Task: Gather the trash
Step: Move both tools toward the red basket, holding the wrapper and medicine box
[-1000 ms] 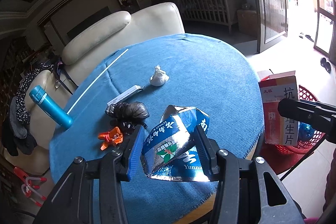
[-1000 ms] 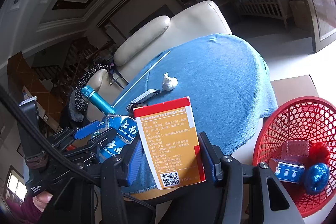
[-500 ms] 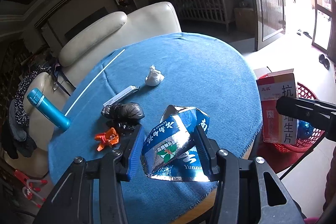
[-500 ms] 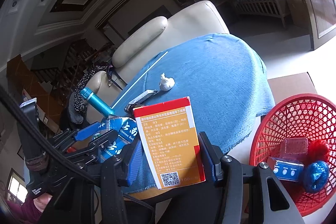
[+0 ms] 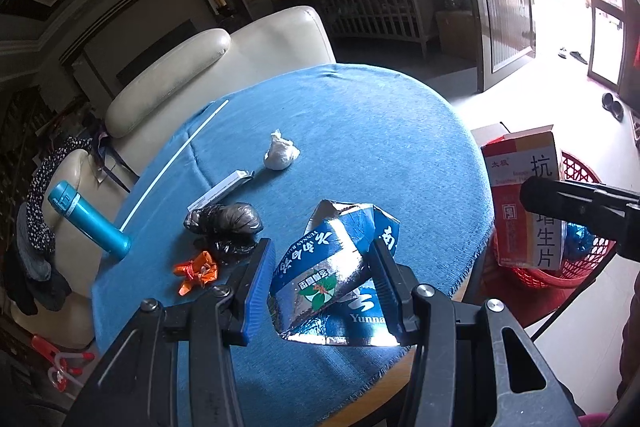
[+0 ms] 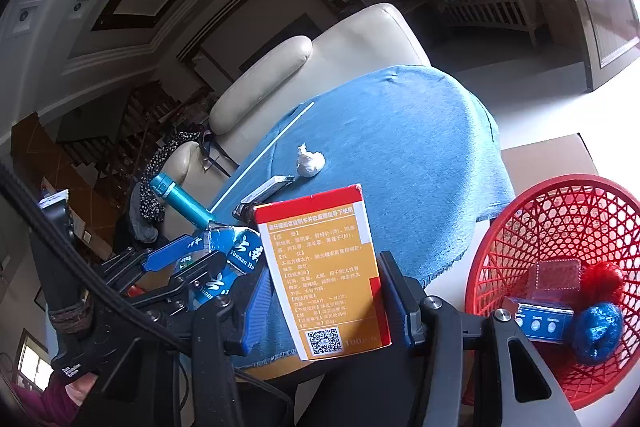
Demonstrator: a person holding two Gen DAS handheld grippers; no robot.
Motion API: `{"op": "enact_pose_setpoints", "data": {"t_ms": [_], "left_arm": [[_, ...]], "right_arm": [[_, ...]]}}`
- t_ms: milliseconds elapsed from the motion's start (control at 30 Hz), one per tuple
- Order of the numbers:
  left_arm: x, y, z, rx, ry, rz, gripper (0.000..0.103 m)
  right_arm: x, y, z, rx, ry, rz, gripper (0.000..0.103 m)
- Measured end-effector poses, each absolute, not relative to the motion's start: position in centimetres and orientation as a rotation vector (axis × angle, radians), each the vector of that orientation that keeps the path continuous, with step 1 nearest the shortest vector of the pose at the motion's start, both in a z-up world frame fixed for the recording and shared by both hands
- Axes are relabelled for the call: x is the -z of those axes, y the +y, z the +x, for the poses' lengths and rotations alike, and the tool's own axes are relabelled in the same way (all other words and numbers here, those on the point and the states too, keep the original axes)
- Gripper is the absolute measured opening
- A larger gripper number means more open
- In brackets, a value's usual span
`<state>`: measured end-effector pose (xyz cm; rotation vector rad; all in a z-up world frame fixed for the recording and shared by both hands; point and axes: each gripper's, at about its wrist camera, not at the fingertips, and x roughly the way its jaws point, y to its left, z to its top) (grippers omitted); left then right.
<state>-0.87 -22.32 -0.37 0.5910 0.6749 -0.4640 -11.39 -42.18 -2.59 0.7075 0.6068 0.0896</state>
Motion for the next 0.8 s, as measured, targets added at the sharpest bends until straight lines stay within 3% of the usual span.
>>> {"op": "enact_pose_setpoints", "data": {"t_ms": [800], "left_arm": [[0.8,-25.7,-2.5,0.518,0.656,0.657,0.050]], "right_arm": [[3.1,-45.0,-13.7,-0.043,0.581,0.743,0.053]]}}
